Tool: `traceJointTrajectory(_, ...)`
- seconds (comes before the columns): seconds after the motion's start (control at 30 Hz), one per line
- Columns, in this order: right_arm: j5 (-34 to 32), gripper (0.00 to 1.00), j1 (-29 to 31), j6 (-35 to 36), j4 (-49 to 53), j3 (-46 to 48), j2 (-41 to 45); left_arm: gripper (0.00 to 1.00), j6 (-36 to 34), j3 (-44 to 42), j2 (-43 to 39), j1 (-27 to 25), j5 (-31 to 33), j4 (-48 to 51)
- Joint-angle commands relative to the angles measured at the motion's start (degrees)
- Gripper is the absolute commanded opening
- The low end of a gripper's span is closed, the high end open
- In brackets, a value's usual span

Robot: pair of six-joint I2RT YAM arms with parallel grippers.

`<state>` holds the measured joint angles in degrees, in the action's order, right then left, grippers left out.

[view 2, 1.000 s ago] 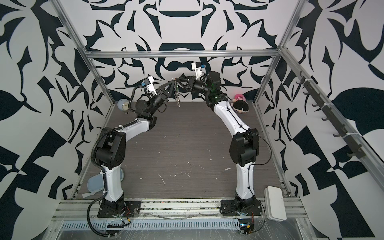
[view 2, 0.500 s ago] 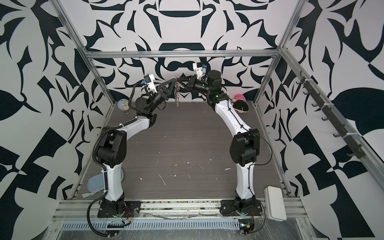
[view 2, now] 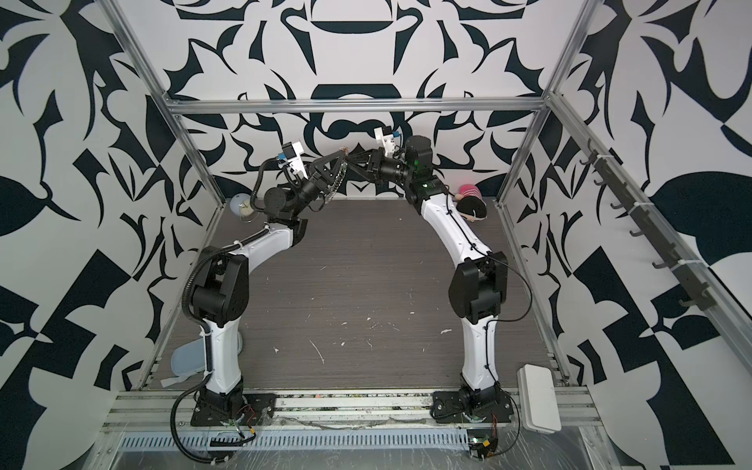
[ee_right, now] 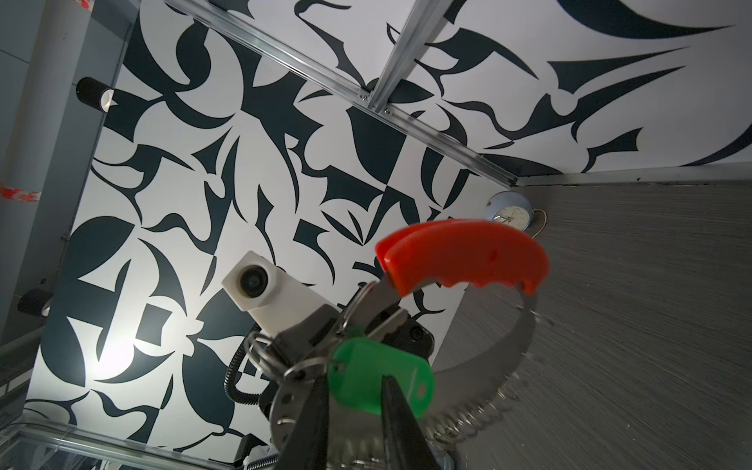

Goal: Put the keys on the keyring

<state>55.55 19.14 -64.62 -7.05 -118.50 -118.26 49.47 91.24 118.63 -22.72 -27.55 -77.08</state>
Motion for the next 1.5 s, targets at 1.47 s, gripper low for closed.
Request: traceJointTrajectory(1.47,-5.4,0.36,-1.0,20.6,8.5,-1.2,7.7,0.0,3.2,-3.2,-3.5,0.4,-2.0,-5.6)
